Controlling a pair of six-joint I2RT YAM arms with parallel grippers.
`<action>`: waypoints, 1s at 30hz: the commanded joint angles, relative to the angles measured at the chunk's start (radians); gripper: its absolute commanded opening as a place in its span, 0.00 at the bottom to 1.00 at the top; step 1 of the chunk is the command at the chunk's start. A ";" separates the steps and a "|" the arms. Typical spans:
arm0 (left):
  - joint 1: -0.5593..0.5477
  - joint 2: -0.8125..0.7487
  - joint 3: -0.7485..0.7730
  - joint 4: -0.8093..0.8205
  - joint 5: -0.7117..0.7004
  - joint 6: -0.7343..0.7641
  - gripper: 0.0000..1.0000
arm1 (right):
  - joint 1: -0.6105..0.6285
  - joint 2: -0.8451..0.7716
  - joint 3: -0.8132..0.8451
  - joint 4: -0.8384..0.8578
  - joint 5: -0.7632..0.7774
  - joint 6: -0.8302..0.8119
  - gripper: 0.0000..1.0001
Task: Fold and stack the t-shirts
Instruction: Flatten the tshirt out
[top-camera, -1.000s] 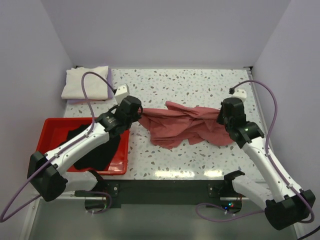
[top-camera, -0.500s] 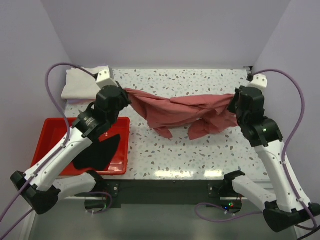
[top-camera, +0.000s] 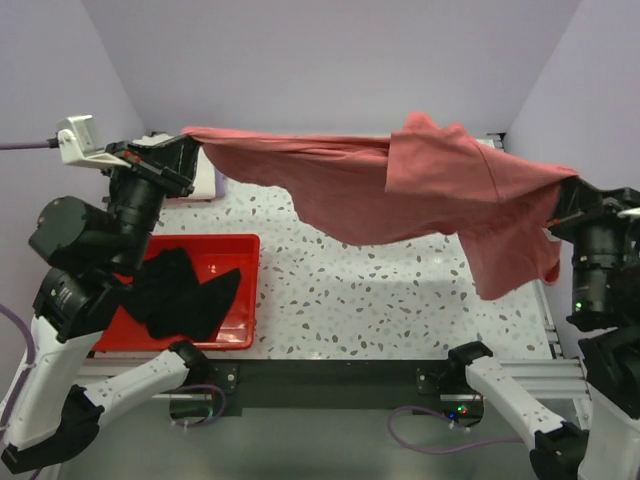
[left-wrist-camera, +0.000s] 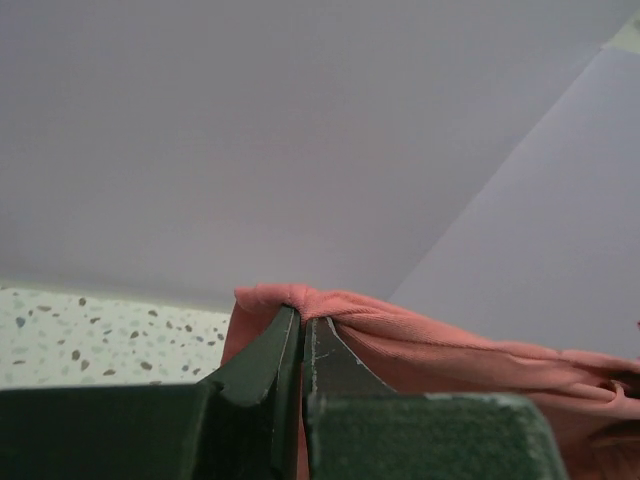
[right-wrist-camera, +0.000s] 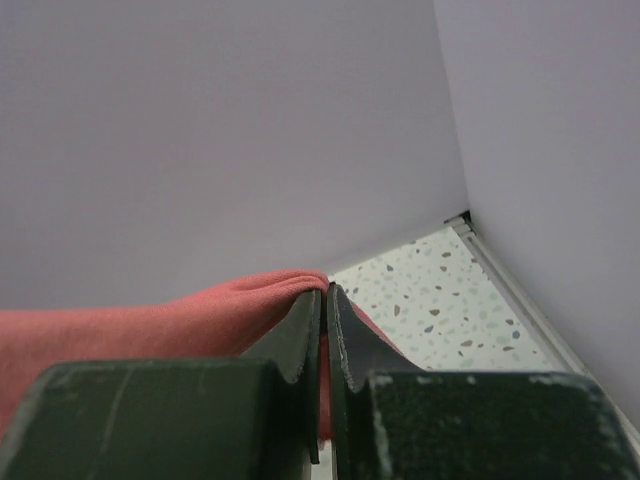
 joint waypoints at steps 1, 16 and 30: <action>0.007 0.004 0.102 0.028 0.051 0.063 0.00 | -0.007 -0.009 0.107 -0.026 0.055 -0.057 0.00; 0.044 0.513 0.152 0.072 -0.486 0.150 0.00 | -0.007 0.290 -0.055 0.118 0.335 -0.177 0.03; 0.182 1.175 0.548 -0.278 -0.123 0.057 1.00 | -0.139 0.823 -0.124 0.046 -0.115 -0.051 0.99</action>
